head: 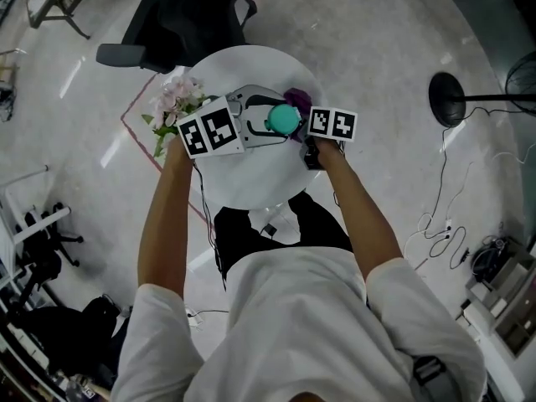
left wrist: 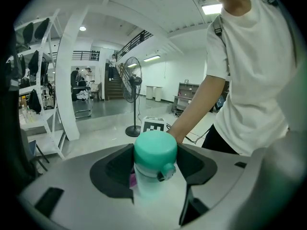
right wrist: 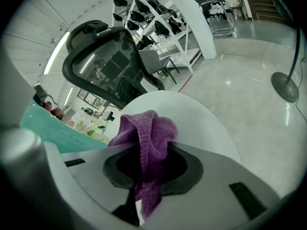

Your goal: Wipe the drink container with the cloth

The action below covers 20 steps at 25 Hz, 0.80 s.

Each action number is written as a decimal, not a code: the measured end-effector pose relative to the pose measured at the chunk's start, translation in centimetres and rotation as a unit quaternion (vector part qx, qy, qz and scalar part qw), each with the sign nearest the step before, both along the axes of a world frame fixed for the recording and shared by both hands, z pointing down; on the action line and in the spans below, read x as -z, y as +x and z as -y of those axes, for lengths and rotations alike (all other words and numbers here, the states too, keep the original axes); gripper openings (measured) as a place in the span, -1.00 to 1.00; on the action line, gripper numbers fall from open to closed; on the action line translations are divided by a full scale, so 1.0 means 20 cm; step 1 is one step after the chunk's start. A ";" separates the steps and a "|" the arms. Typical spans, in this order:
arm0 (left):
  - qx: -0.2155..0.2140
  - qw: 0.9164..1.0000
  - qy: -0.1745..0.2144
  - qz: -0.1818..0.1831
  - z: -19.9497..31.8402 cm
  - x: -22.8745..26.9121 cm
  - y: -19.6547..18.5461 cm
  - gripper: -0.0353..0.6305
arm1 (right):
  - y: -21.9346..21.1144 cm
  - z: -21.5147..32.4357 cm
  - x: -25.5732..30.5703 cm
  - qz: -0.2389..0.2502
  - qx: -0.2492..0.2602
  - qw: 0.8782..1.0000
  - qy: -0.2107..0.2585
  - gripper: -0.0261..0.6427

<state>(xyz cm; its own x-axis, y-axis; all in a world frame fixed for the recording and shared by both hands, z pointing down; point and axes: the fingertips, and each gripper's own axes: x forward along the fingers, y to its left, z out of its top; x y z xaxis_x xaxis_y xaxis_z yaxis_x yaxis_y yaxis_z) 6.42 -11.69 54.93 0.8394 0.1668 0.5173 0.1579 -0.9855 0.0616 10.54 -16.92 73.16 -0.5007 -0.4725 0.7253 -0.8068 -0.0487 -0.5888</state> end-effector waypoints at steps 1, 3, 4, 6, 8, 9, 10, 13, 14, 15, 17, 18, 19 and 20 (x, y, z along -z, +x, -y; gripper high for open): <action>0.002 1.000 0.000 0.001 0.00 0.00 0.00 -0.04 | 0.00 0.00 -0.01 0.004 0.001 1.000 -0.003 -0.64; 0.011 1.000 -0.001 0.008 0.01 0.00 0.01 -0.04 | 0.01 0.00 0.02 0.016 0.001 1.000 -0.003 -0.64; 0.015 1.000 -0.004 0.012 0.01 -0.01 0.00 -0.03 | 0.02 0.00 0.05 0.019 -0.002 1.000 0.000 -0.65; 0.032 0.999 -0.016 0.007 0.02 0.01 0.00 0.06 | 0.07 0.00 0.13 0.016 -0.010 1.000 0.013 -0.64; 0.058 0.998 -0.034 -0.021 0.02 0.07 -0.03 0.10 | 0.12 0.02 0.25 0.007 -0.011 0.999 0.033 -0.64; 0.072 0.996 -0.039 -0.035 0.04 0.11 -0.06 0.10 | 0.14 0.04 0.33 0.004 -0.007 0.999 0.045 -0.64; 0.088 0.994 -0.040 -0.048 0.05 0.16 -0.10 0.10 | 0.15 0.07 0.41 0.001 -0.002 0.998 0.058 -0.64; 0.148 0.984 -0.036 -0.092 0.14 0.32 -0.23 0.10 | 0.20 0.16 0.69 -0.011 0.013 0.994 0.111 -0.64; 0.170 0.980 -0.031 -0.102 0.17 0.37 -0.28 0.07 | 0.21 0.19 0.79 -0.017 0.016 0.991 0.132 -0.64; 0.192 0.976 -0.020 -0.104 0.19 0.41 -0.33 -0.02 | 0.21 0.20 0.90 -0.022 0.018 0.988 0.154 -0.64; 0.239 0.967 0.015 -0.088 0.22 0.46 -0.45 -0.23 | 0.20 0.21 1.13 -0.028 0.024 0.980 0.198 -0.64; 0.266 0.960 0.031 -0.081 0.24 0.50 -0.51 -0.36 | 0.17 0.21 1.26 -0.029 0.028 0.974 0.221 -0.64; 0.295 0.951 0.042 -0.080 0.26 0.54 -0.58 -0.49 | 0.14 0.20 1.38 -0.031 0.036 0.968 0.246 -0.64; 0.321 0.942 0.048 -0.085 0.28 0.59 -0.64 -0.58 | 0.10 0.19 1.50 -0.037 0.046 0.961 0.270 -0.64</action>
<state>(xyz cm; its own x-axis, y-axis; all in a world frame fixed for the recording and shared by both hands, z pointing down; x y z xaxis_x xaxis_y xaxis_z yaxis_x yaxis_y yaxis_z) -6.43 -17.22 43.17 0.8233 -0.4449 0.3524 -0.4738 -0.8806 -0.0049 12.63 -20.78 43.11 -0.5151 -0.7463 0.4215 -0.8337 0.3221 -0.4485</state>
